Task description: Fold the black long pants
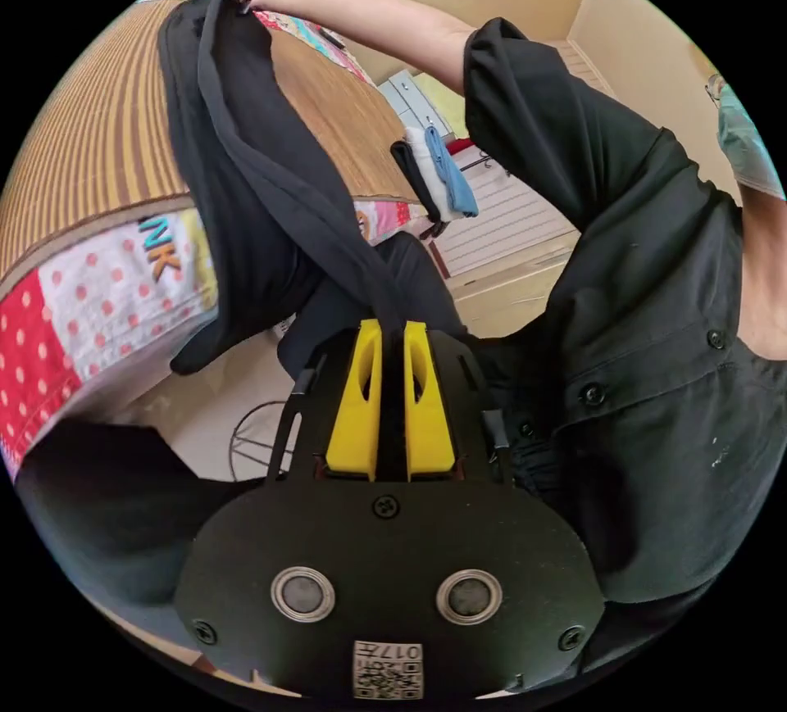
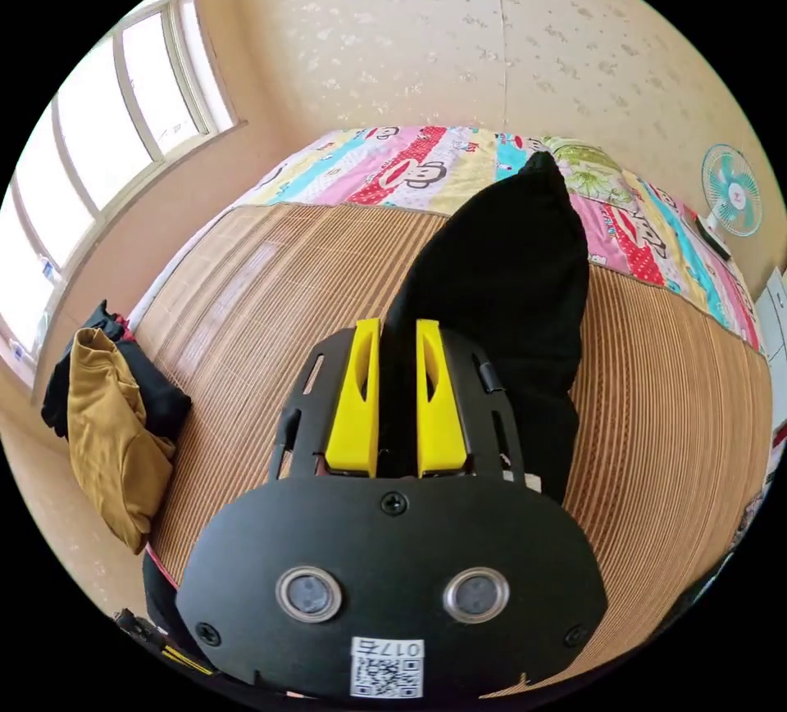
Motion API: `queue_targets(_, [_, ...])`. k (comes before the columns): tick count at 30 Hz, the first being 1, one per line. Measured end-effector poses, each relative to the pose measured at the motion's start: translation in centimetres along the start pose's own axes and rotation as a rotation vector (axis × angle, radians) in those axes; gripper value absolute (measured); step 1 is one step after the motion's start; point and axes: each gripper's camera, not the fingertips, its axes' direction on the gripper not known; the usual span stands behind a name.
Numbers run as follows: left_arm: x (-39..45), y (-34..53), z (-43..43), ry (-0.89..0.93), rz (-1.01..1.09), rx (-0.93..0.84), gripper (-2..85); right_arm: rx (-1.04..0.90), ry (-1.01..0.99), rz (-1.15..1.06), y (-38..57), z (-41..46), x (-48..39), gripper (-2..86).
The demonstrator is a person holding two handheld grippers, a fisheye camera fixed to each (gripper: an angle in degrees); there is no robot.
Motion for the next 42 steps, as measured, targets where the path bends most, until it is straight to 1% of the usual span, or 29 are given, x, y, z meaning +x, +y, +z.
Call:
queue_targets(2, [-1.0,1.2,-0.2,0.0,-0.06,0.024,5.7,0.001,-0.094,-0.017,1.7,-0.7,0.6,7.0])
queue_targets(5, [-1.9,2.2,-0.8,-0.01,-0.125,0.094,6.2,-0.021,-0.145,-0.033,6.3,-3.2,1.4,7.4])
queue_targets(7, [-1.9,1.9,-1.1,-0.057,-0.144,0.125,6.9,-0.042,-0.135,-0.056,10.2,-5.1,1.7,7.5])
queue_targets(9, [-1.4,0.9,-1.8,-0.121,-0.144,0.194,7.9,-0.079,-0.089,-0.06,16.4,-7.8,2.3,7.5])
queue_targets(10, [-1.3,0.6,-2.0,-0.131,-0.142,0.218,7.9,-0.089,-0.082,-0.053,18.1,-8.4,2.5,7.6])
queue_targets(12, [-1.0,-1.1,-2.7,-0.179,-0.136,0.294,7.9,-0.123,-0.101,-0.002,24.5,-10.7,3.5,7.6])
queue_targets(14, [-0.9,-3.0,-2.6,-0.216,-0.116,0.314,7.9,-0.122,-0.122,0.021,28.9,-12.3,3.9,7.7])
queue_targets(15, [-0.7,-4.5,-2.5,-0.237,-0.084,0.316,8.1,-0.129,-0.092,0.01,31.3,-13.2,3.8,7.9])
queue_targets(18, [0.0,-7.3,-2.6,-0.314,-0.063,0.378,8.4,-0.177,-0.005,0.002,35.9,-14.6,3.1,8.5])
queue_targets(20, [0.2,-8.4,-2.4,-0.341,-0.067,0.407,8.5,-0.174,0.005,0.025,38.1,-15.5,2.8,8.9])
queue_targets(21, [0.0,-9.2,-1.9,-0.356,-0.087,0.392,8.5,-0.151,0.001,0.047,39.6,-16.2,2.6,9.0])
queue_targets(23, [-0.4,-10.0,-0.5,-0.376,-0.126,0.345,8.5,-0.129,-0.029,0.083,41.6,-16.5,2.5,9.1])
queue_targets(26, [0.2,-9.3,0.3,-0.413,-0.175,0.4,8.4,-0.158,-0.104,0.166,44.3,-15.4,2.8,8.9])
queue_targets(28, [0.0,-9.2,0.3,-0.377,-0.252,0.418,8.2,-0.12,-0.111,0.178,45.4,-15.6,3.0,8.2])
queue_targets(30, [0.2,-9.9,0.0,-0.355,-0.288,0.4,7.9,-0.113,-0.155,0.176,45.6,-15.8,3.9,5.7])
queue_targets(32, [0.7,-10.8,-0.4,-0.357,-0.281,0.366,7.5,-0.13,-0.17,0.173,45.2,-16.0,4.6,3.8])
queue_targets(34, [1.2,-11.4,-1.1,-0.322,-0.285,0.346,7.0,-0.127,-0.176,0.167,44.7,-16.7,5.0,2.8])
queue_targets(38, [3.3,-10.6,-3.1,-0.207,-0.212,0.392,5.6,-0.023,-0.201,0.147,44.9,-20.7,4.4,1.8])
queue_targets(41, [4.1,-9.3,-2.9,-0.205,-0.153,0.412,4.2,0.052,-0.226,0.171,46.2,-22.9,4.7,1.5])
queue_targets(42, [3.6,-8.9,-2.3,-0.23,-0.17,0.391,3.5,0.06,-0.243,0.182,47.0,-22.9,5.1,1.5])
